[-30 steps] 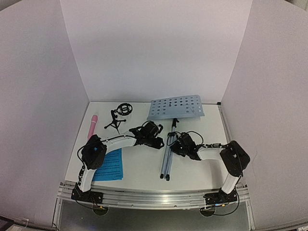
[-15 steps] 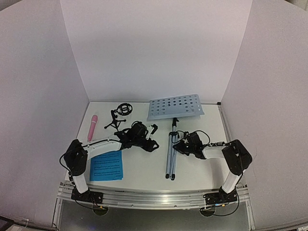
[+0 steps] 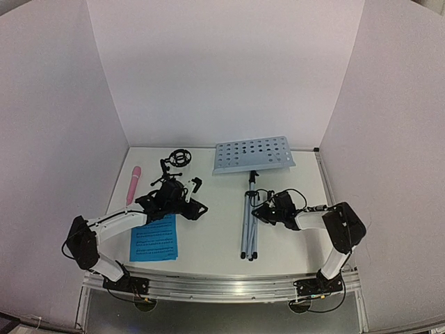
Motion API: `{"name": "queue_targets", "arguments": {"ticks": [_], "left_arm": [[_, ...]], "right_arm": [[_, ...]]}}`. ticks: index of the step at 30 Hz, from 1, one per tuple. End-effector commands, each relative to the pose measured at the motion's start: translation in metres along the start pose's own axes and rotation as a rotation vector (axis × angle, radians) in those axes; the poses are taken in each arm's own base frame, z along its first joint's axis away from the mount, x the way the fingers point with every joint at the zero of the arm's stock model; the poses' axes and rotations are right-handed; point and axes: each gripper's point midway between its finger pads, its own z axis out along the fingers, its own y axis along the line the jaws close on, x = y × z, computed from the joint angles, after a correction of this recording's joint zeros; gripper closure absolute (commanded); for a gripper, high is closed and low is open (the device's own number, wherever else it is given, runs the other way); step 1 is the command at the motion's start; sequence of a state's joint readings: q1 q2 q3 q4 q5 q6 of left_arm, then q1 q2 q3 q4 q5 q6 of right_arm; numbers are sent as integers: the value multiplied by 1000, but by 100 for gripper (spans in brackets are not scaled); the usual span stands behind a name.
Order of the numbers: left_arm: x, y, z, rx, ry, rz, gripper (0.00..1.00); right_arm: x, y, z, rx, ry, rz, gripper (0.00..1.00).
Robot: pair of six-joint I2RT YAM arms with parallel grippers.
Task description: Pack up the instrument practice props
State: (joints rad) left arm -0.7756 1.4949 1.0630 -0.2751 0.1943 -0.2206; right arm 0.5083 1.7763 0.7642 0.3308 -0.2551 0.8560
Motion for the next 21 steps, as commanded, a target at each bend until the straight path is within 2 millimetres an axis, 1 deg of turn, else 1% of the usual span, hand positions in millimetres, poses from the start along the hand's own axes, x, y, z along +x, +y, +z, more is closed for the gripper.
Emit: {"name": "queue_targets", "arguments": {"ticks": [1, 3, 5, 8, 13, 16, 18, 19, 21], "left_arm": [[-17, 7, -24, -38, -112, 23, 34], [-15, 13, -27, -56, -113, 14, 34], [-16, 19, -32, -68, -121, 11, 34], [-19, 31, -40, -91, -146, -8, 34], [-21, 50, -55, -117, -184, -53, 33], [-20, 59, -67, -126, -211, -69, 33], [-18, 64, -77, -130, -236, -82, 33], [-16, 70, -82, -139, -250, -98, 33], [-15, 87, -95, -168, -290, -141, 32]], "right_arm": [[20, -53, 4, 213, 83, 114, 92], [18, -51, 7, 217, 82, 118, 87], [15, -48, 6, 223, 74, 107, 78], [8, -43, -2, 242, 56, 75, 66], [-1, -38, -23, 319, 51, 8, 53], [-14, -20, -37, 316, 21, -64, 44], [-24, -4, -49, 291, -17, -103, 32], [-31, 6, -57, 275, -44, -134, 25], [-41, 23, -72, 241, -88, -199, 14]]}}
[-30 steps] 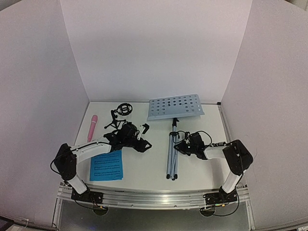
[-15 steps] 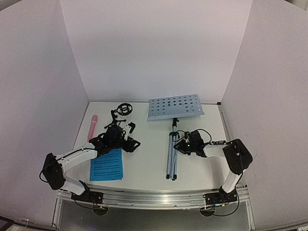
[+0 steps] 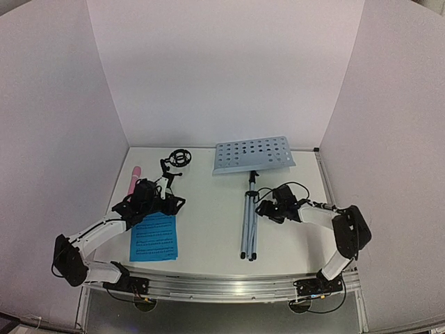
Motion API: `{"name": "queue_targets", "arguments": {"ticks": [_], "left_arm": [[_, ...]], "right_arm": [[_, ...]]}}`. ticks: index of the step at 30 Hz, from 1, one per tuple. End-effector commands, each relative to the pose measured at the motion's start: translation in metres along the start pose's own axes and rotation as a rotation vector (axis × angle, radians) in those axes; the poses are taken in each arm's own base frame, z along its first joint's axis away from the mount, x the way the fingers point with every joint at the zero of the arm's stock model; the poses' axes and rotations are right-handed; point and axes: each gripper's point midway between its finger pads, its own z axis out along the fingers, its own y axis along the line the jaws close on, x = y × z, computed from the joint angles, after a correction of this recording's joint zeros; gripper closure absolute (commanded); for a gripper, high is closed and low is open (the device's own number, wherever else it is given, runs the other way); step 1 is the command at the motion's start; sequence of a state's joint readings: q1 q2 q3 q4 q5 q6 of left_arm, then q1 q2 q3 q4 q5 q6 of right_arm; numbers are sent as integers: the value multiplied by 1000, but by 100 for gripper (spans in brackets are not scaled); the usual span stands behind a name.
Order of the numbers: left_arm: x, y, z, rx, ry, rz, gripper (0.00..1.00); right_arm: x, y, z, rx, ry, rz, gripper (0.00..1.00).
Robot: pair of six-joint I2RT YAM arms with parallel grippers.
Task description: Pack up the instrument practice props
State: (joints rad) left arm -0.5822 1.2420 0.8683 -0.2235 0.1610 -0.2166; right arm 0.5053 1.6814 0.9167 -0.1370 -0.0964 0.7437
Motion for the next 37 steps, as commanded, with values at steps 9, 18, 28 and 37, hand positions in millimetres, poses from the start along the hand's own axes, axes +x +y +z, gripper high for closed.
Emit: {"name": "queue_targets", "arguments": {"ticks": [9, 18, 28, 37], "left_arm": [[-24, 100, -80, -159, -332, -186, 6], [2, 206, -145, -594, -573, -166, 0], [63, 227, -143, -686, -429, -182, 0], [53, 223, -151, -657, -509, -285, 0]], "right_arm": [[-68, 4, -126, 96, -437, -396, 8], [-74, -86, -181, 180, -766, -351, 2], [-59, -113, -191, 228, -878, -342, 2], [-61, -112, -187, 233, -861, -356, 2]]}}
